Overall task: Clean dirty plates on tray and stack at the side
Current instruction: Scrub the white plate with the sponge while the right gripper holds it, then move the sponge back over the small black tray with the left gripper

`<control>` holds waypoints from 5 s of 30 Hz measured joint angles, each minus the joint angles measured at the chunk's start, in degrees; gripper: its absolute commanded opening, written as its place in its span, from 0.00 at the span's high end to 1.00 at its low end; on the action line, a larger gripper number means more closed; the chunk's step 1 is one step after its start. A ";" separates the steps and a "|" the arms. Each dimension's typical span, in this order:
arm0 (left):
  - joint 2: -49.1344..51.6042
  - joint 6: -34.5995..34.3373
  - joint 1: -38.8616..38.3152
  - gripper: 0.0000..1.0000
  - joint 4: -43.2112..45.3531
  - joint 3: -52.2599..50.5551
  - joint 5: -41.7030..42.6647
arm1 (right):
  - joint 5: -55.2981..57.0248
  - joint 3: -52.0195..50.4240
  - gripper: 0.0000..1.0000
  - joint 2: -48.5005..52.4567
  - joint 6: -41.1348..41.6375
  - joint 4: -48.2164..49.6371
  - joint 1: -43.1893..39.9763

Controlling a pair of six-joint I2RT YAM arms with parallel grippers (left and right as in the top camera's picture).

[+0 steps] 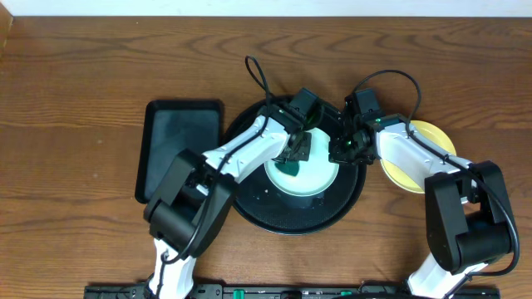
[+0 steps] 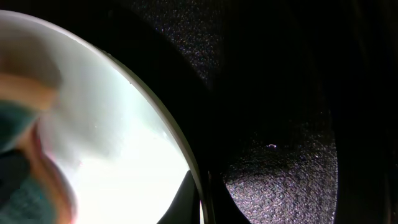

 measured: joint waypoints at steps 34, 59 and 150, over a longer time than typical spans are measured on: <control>0.13 -0.87 0.39 0.92 -6.64 0.37 -5.79 | -0.63 0.00 0.99 0.00 0.04 0.63 0.39; 0.13 5.77 0.79 0.93 4.13 0.07 -9.49 | -0.55 0.00 0.99 0.00 0.04 0.39 0.37; -7.87 8.98 12.31 0.93 -19.47 9.29 -0.59 | -1.36 0.00 0.99 0.00 -0.22 0.33 0.37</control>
